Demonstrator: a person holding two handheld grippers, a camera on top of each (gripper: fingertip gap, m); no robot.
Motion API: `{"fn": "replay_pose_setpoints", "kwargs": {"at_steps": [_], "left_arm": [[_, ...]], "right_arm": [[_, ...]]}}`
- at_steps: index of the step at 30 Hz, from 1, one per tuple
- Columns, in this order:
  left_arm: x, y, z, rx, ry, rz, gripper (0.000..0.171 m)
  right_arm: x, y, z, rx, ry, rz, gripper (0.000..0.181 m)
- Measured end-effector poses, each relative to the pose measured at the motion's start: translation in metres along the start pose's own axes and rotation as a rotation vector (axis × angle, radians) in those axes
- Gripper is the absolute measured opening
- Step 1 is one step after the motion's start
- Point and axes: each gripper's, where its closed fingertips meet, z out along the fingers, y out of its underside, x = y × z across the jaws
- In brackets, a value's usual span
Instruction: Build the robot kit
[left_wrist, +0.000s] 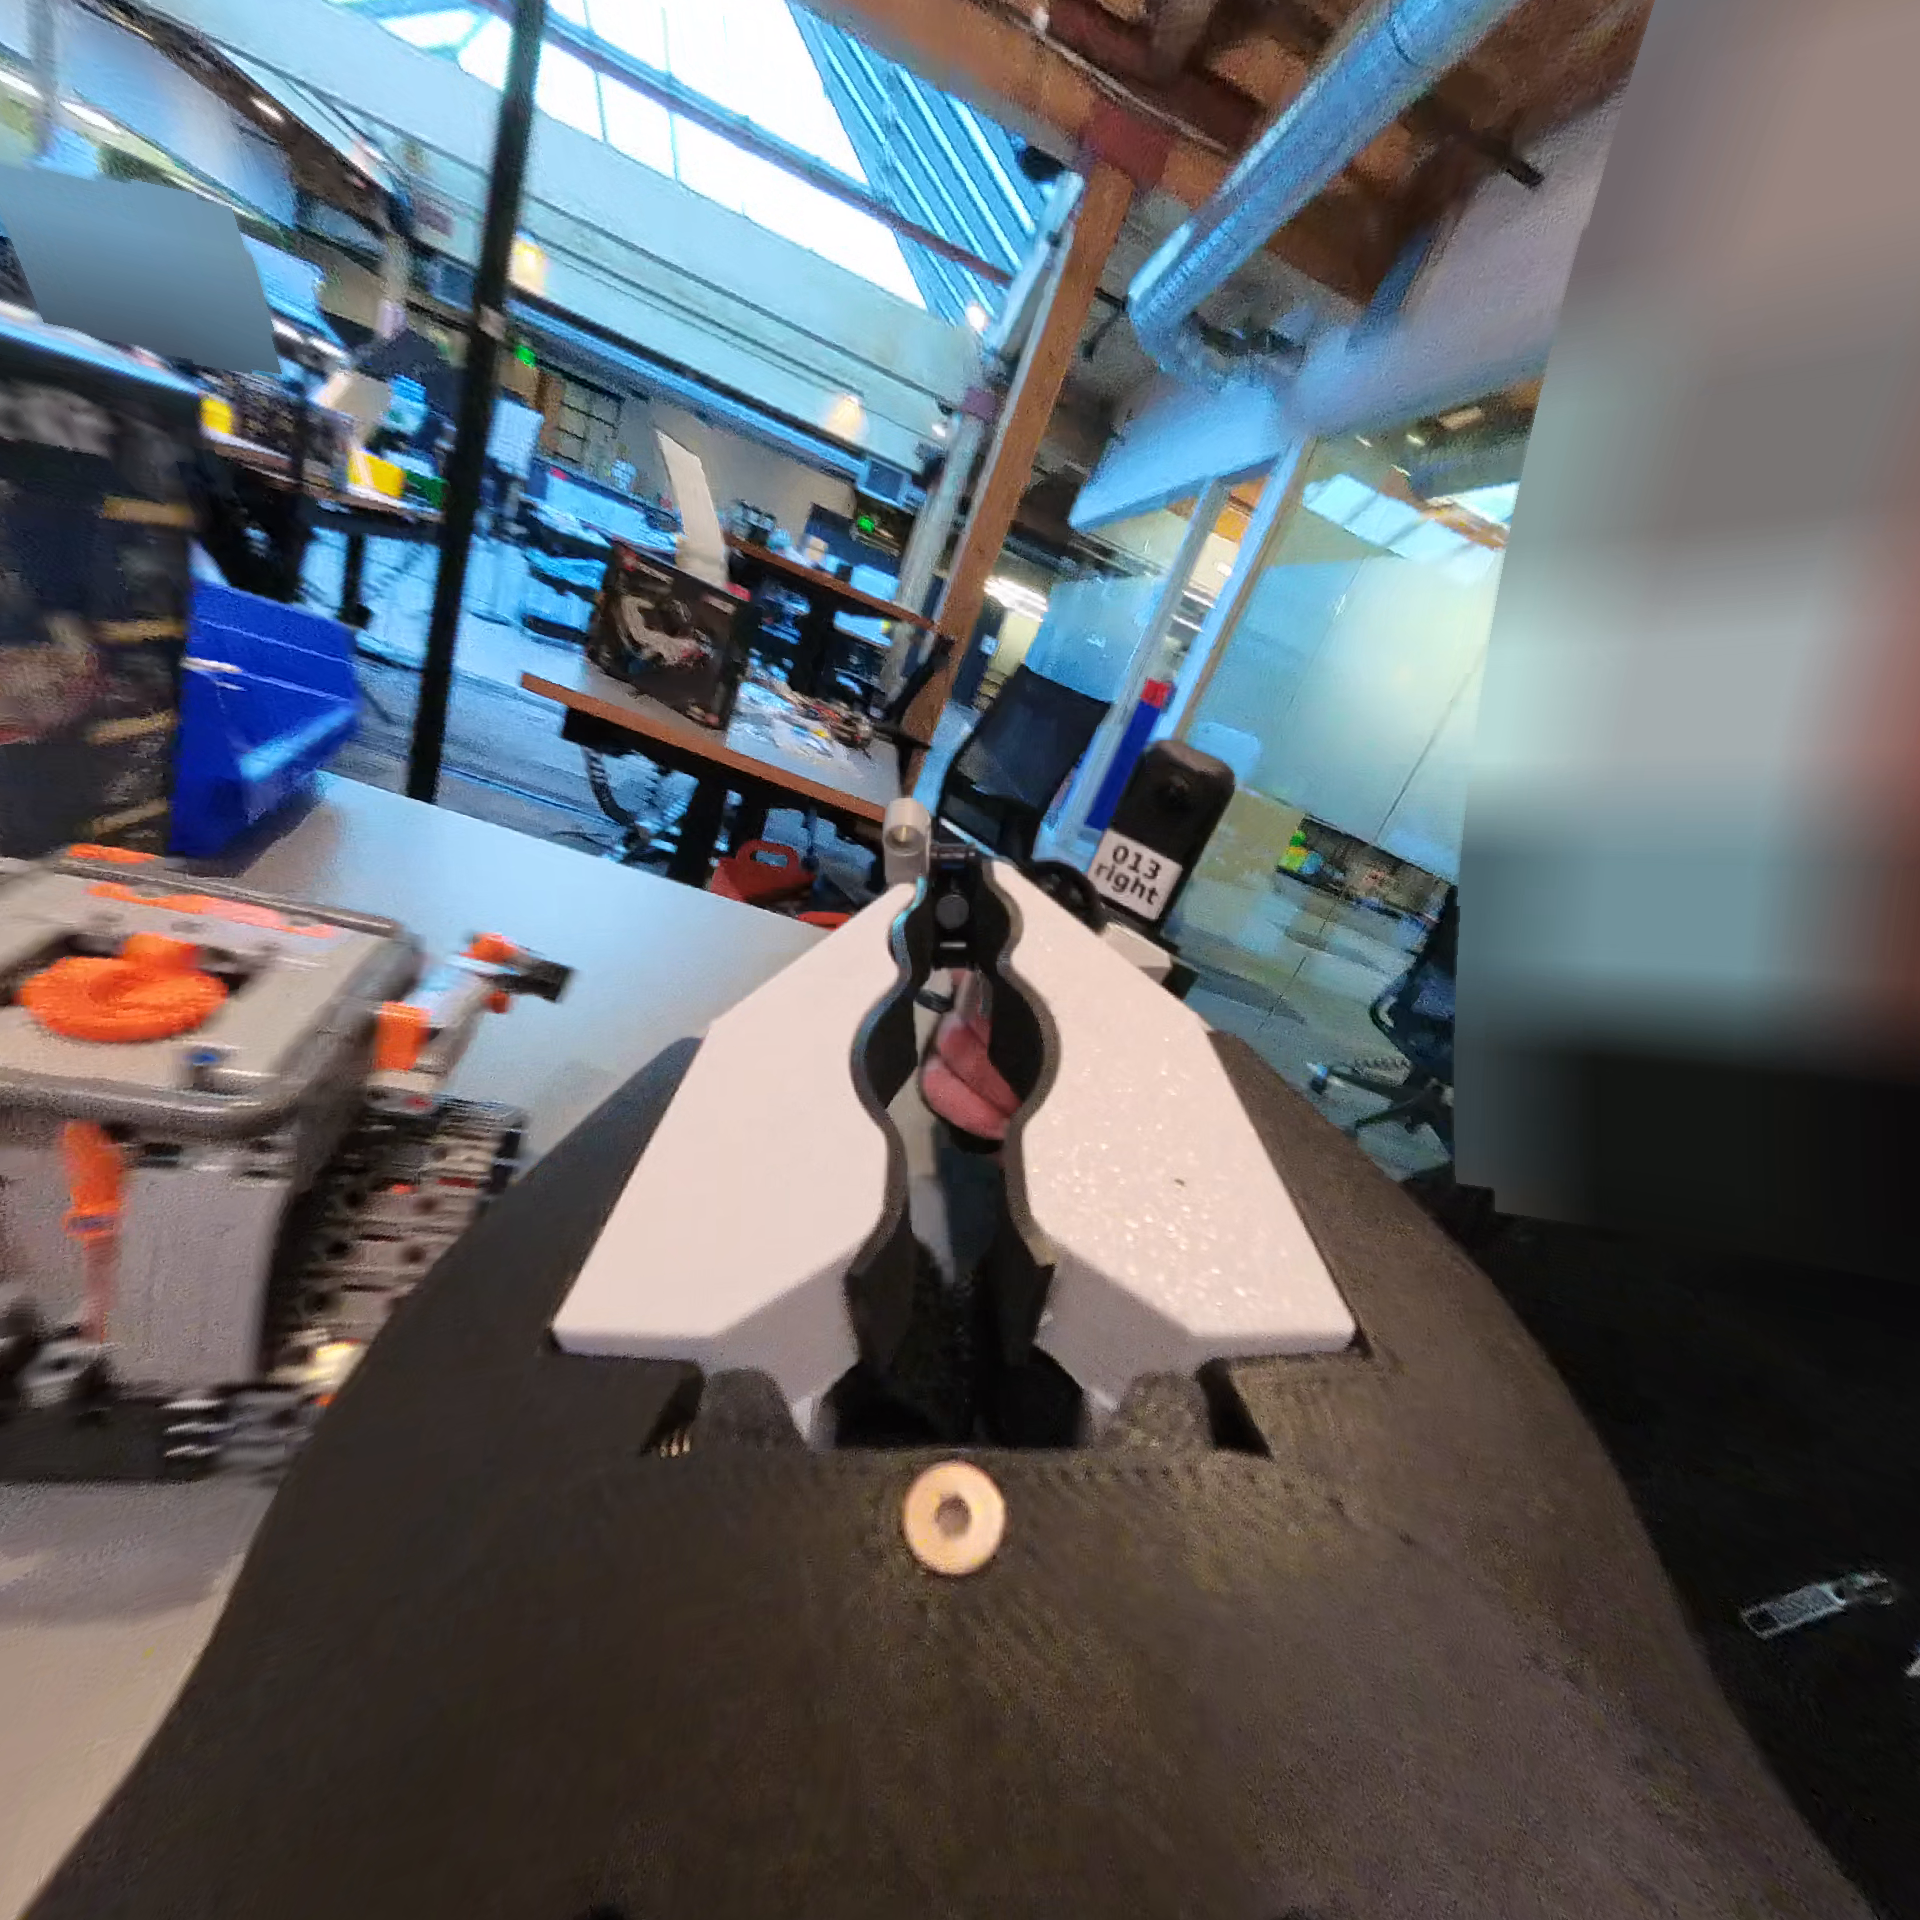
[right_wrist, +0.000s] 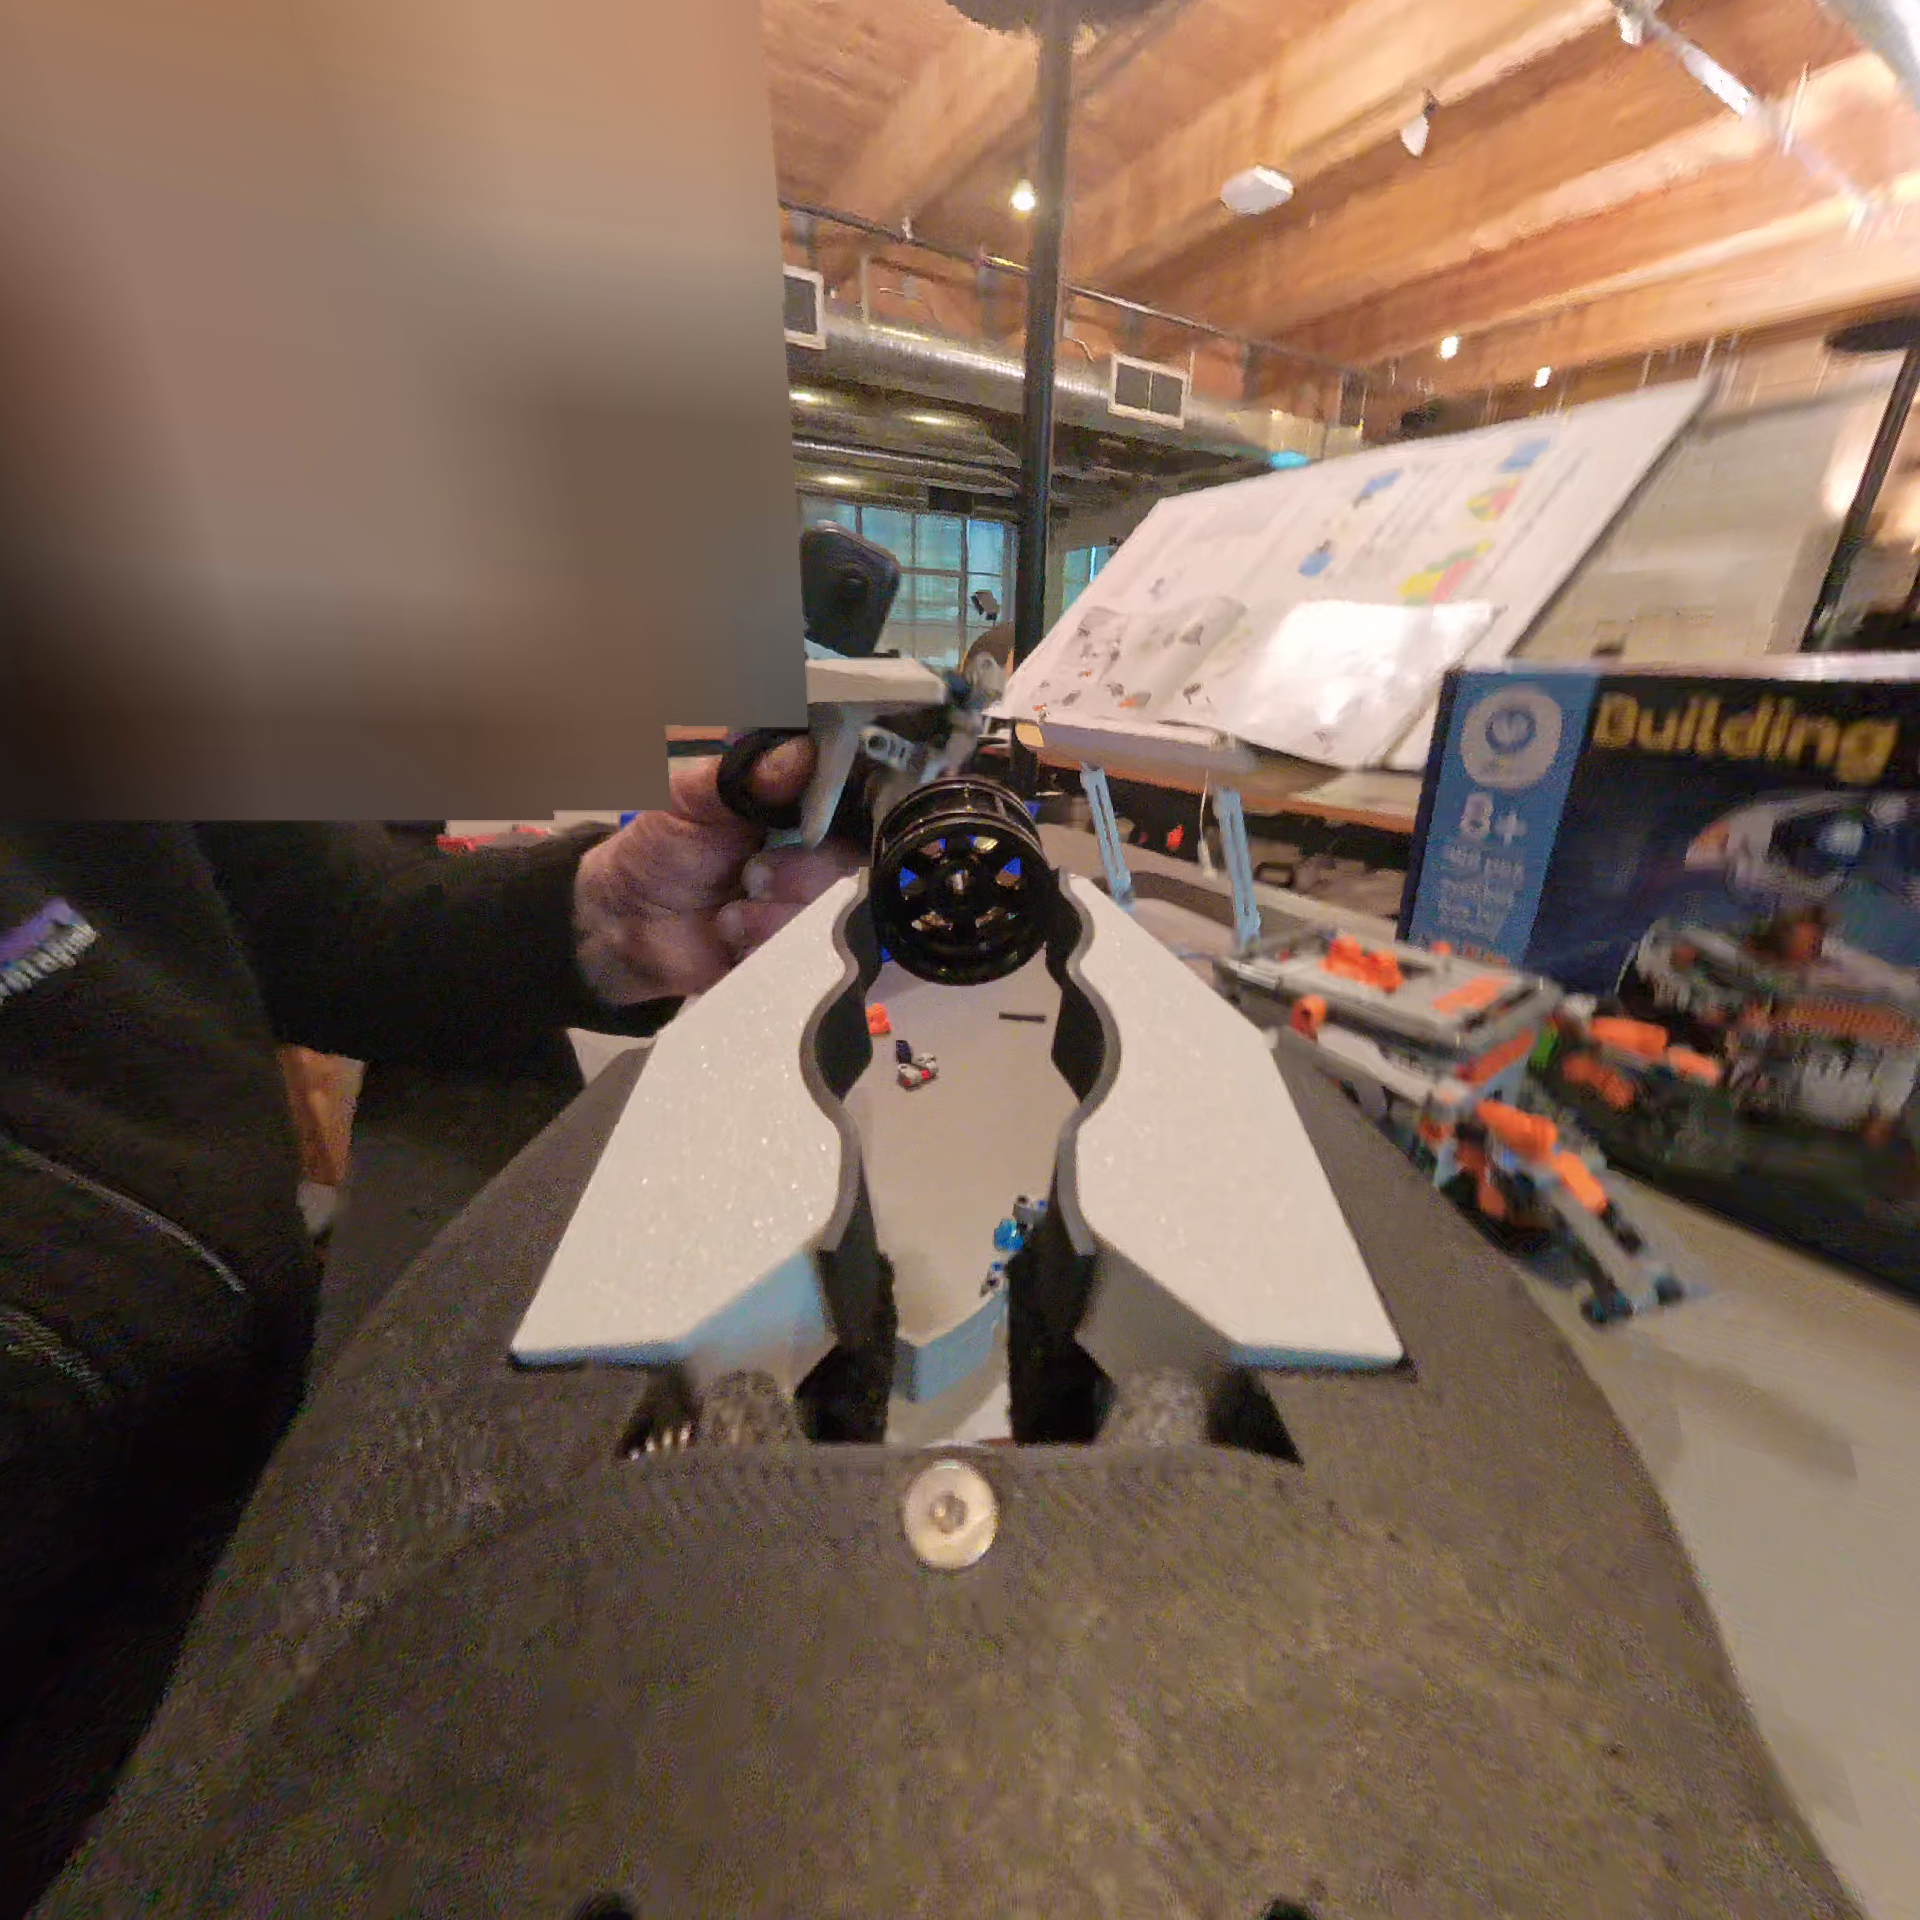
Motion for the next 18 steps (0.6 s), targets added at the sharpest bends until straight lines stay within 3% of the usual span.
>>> {"fn": "replay_pose_setpoints", "kwargs": {"at_steps": [2,5,8,11,15,18], "left_arm": [[-0.010,0.000,-0.006,-0.034,-0.038,0.048,0.004],[-0.010,0.040,0.007,-0.207,-0.030,0.064,0.004],[-0.011,0.042,0.008,-0.229,-0.035,0.066,0.004],[-0.017,0.057,0.008,-0.298,-0.050,0.080,0.004],[-0.026,0.070,0.008,-0.340,-0.052,0.088,0.005],[-0.031,0.075,0.008,-0.341,-0.044,0.074,0.004]], "right_arm": [[0.007,0.005,-0.008,-0.025,0.007,0.033,0.030],[0.006,0.025,-0.003,-0.176,0.008,0.001,0.031],[0.018,0.057,-0.012,-0.448,0.045,-0.066,0.031],[0.015,0.099,-0.029,-0.784,-0.037,-0.036,0.031],[0.016,0.141,-0.039,-1.079,-0.080,-0.069,0.031],[0.008,0.164,-0.042,-1.216,-0.151,-0.039,0.031]]}}
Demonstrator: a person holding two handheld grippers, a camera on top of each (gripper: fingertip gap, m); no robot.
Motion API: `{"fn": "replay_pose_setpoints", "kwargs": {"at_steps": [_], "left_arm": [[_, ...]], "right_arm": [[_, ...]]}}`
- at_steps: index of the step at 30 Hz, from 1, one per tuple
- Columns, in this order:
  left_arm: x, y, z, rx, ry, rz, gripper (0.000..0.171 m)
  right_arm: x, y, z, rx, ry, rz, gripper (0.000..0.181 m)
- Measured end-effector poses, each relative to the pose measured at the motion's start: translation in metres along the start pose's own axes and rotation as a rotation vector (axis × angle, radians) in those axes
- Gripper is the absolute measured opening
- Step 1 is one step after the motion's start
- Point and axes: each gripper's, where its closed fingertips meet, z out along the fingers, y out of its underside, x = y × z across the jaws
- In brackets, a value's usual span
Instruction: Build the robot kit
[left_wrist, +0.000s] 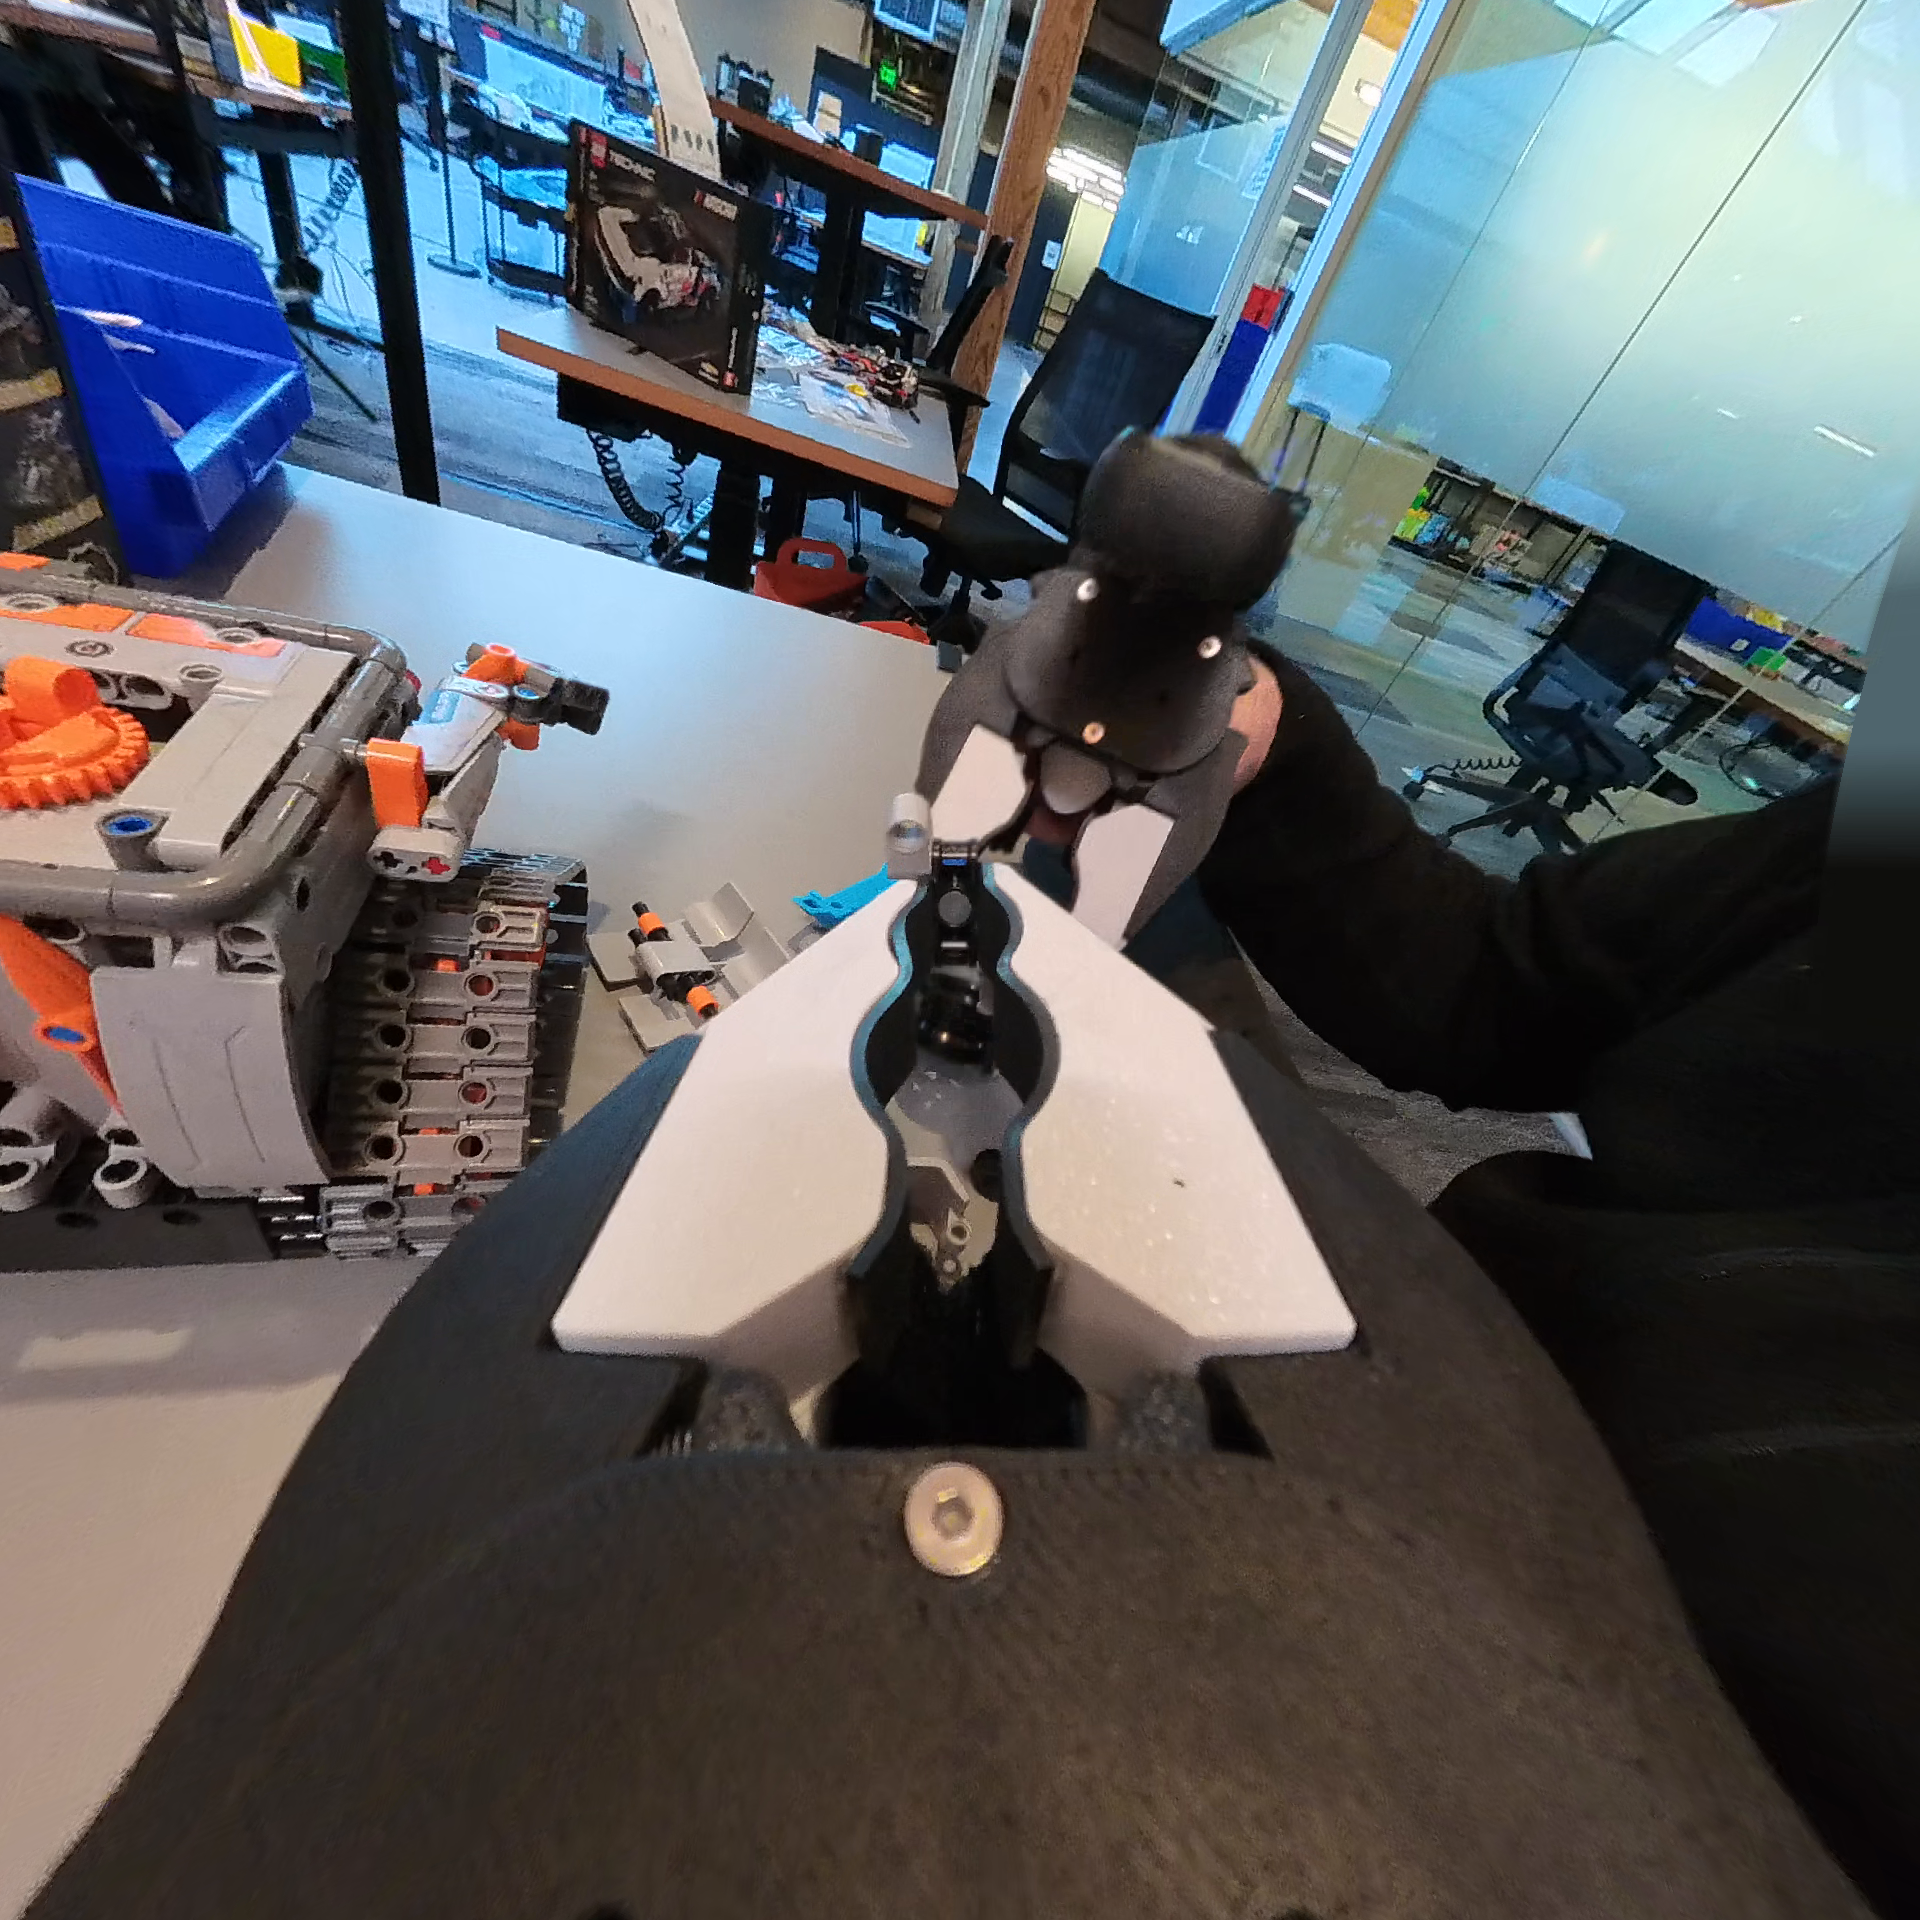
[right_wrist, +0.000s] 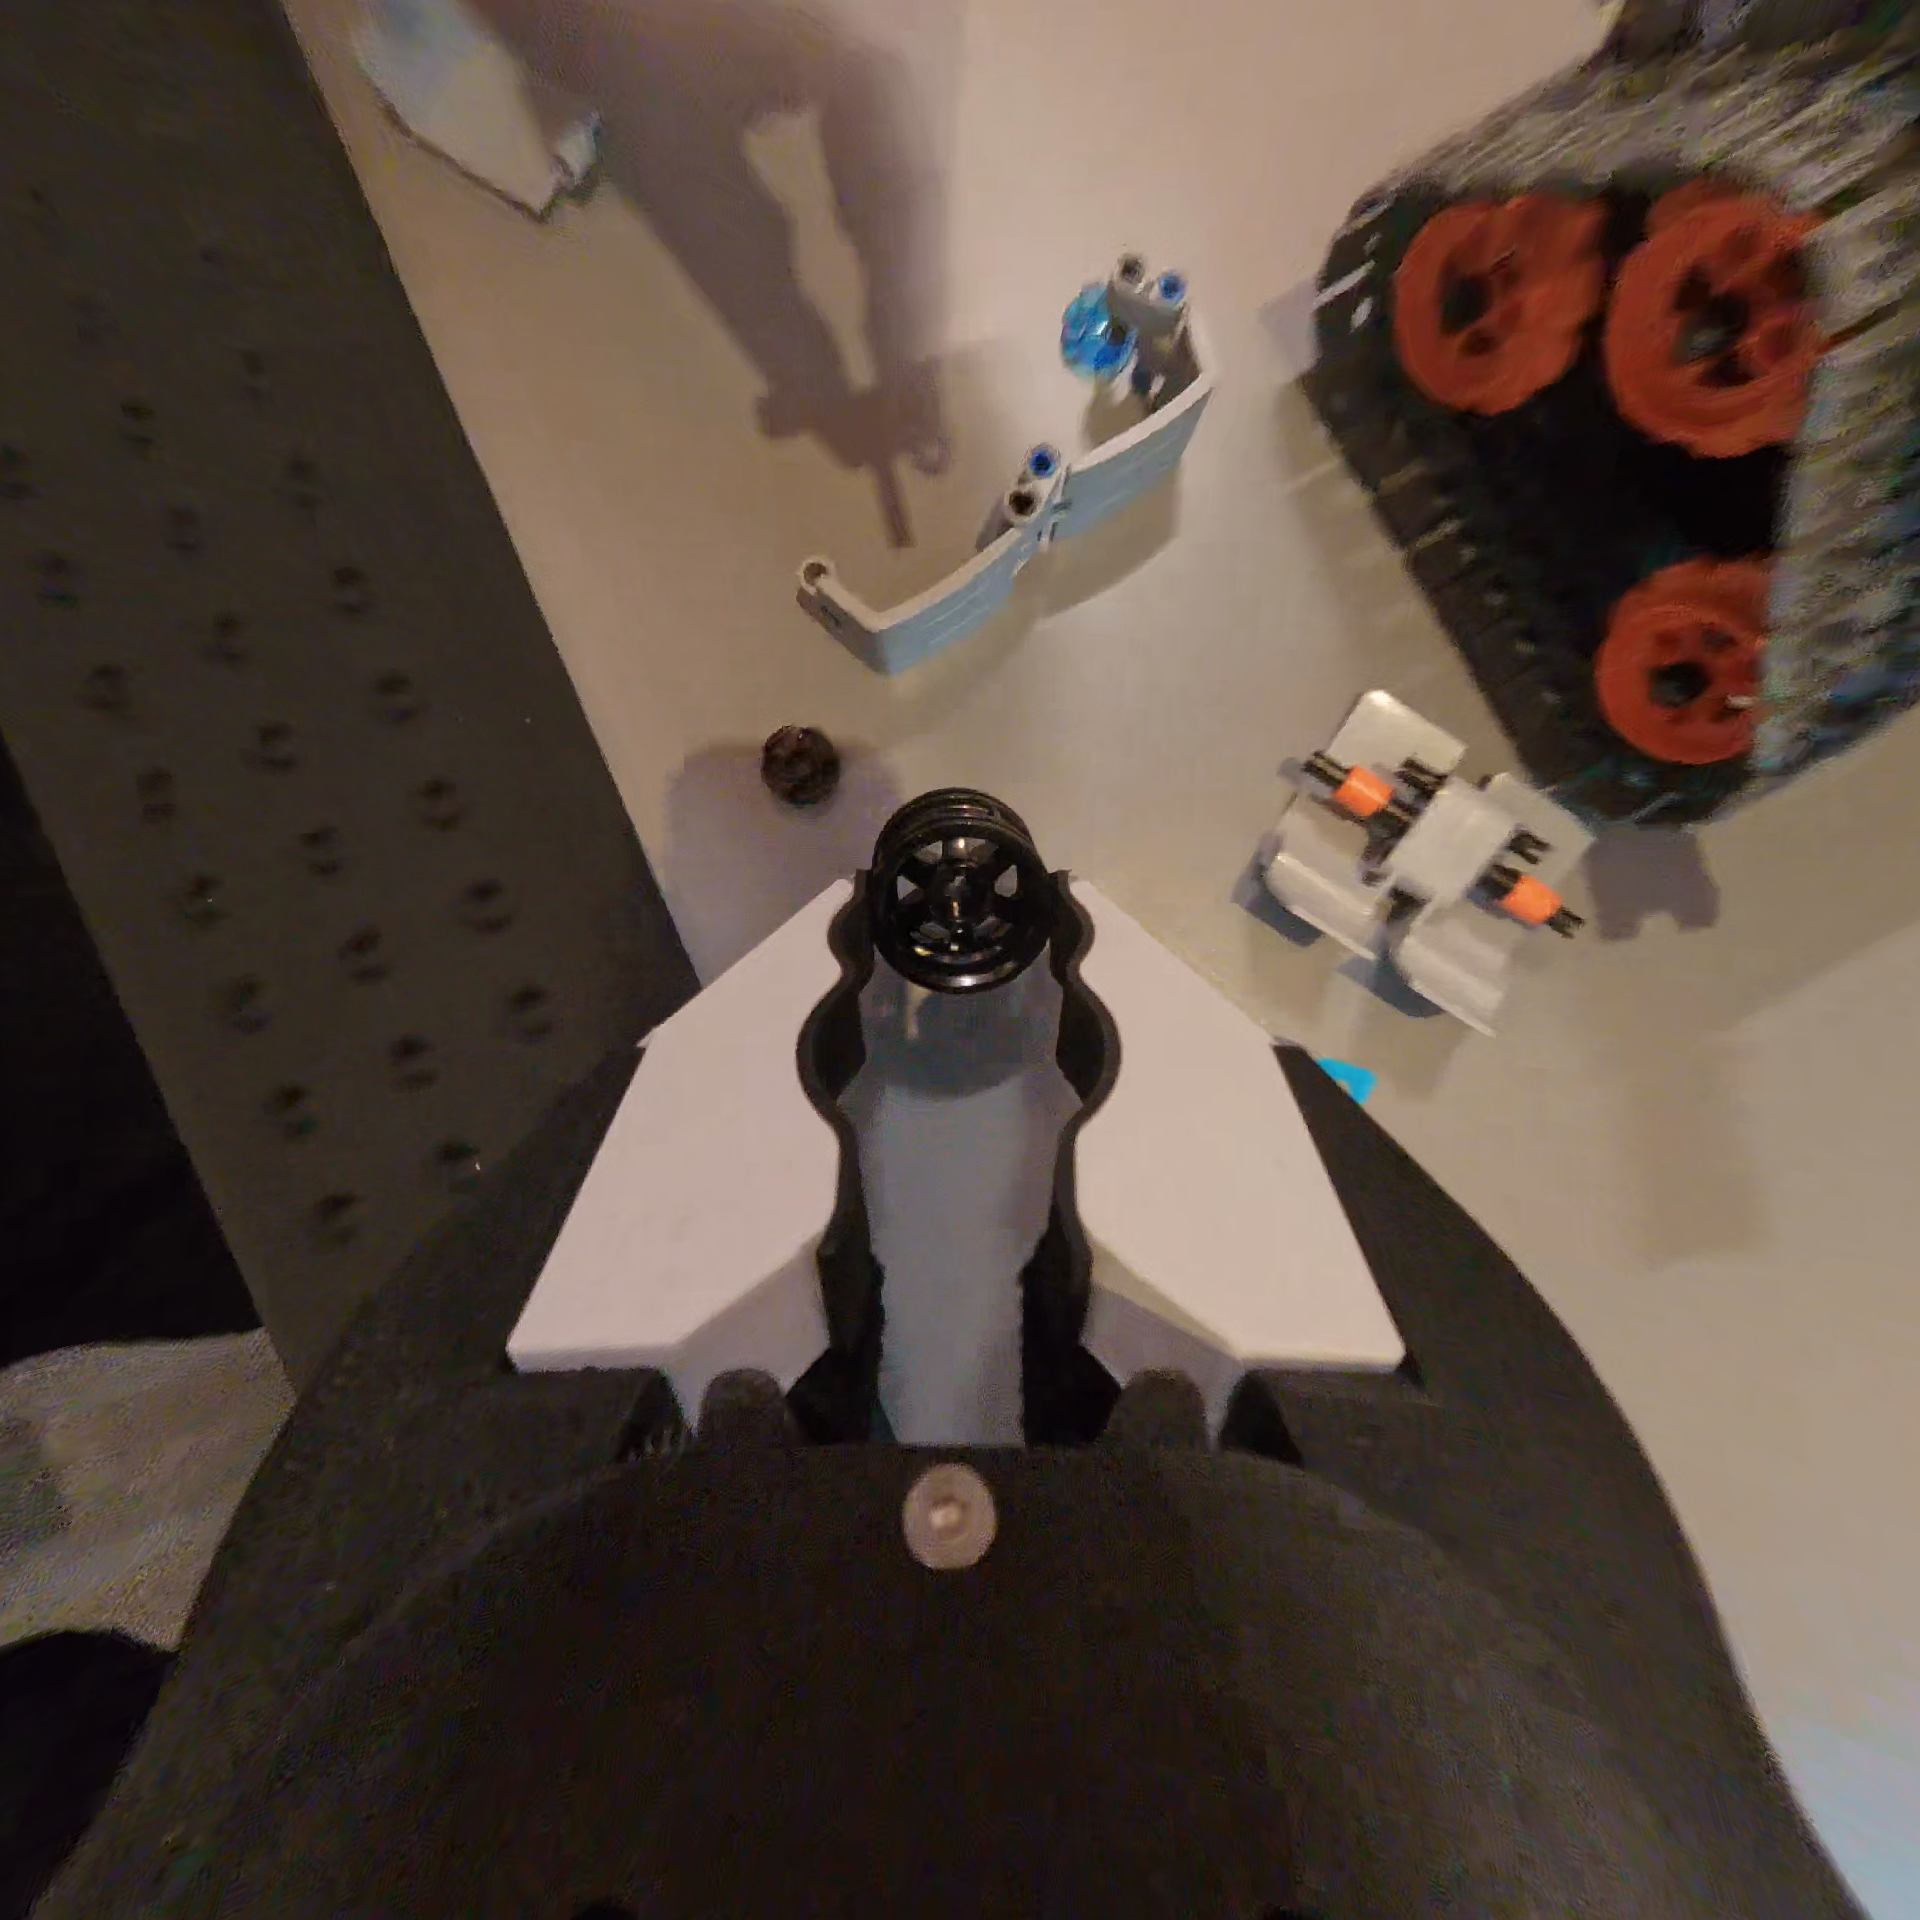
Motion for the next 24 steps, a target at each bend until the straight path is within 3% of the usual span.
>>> {"fn": "replay_pose_setpoints", "kwargs": {"at_steps": [6,8,12,15,16,22,24], "left_arm": [[0.008,0.003,0.007,0.027,0.054,0.017,0.004],[0.010,0.000,0.008,0.052,0.050,0.047,0.005],[0.018,-0.005,0.012,0.085,0.073,0.094,0.005],[0.025,-0.009,0.016,0.115,0.101,0.103,0.005],[0.027,-0.014,0.016,0.146,0.111,0.104,0.004],[0.028,-0.018,0.015,0.182,0.134,0.080,0.004],[0.028,-0.023,0.012,0.210,0.131,0.089,0.004]], "right_arm": [[-0.001,0.000,0.011,-0.036,-0.039,0.014,0.040],[-0.001,-0.014,-0.003,0.072,-0.028,0.026,0.041],[-0.005,-0.072,-0.053,0.498,-0.054,0.077,0.034],[-0.015,-0.093,-0.074,0.699,-0.105,0.065,0.016],[-0.012,-0.096,-0.076,0.738,-0.067,0.058,0.009],[-0.007,-0.100,-0.085,0.832,-0.038,0.081,0.013],[-0.009,-0.101,-0.090,0.867,-0.094,0.110,0.013]]}}
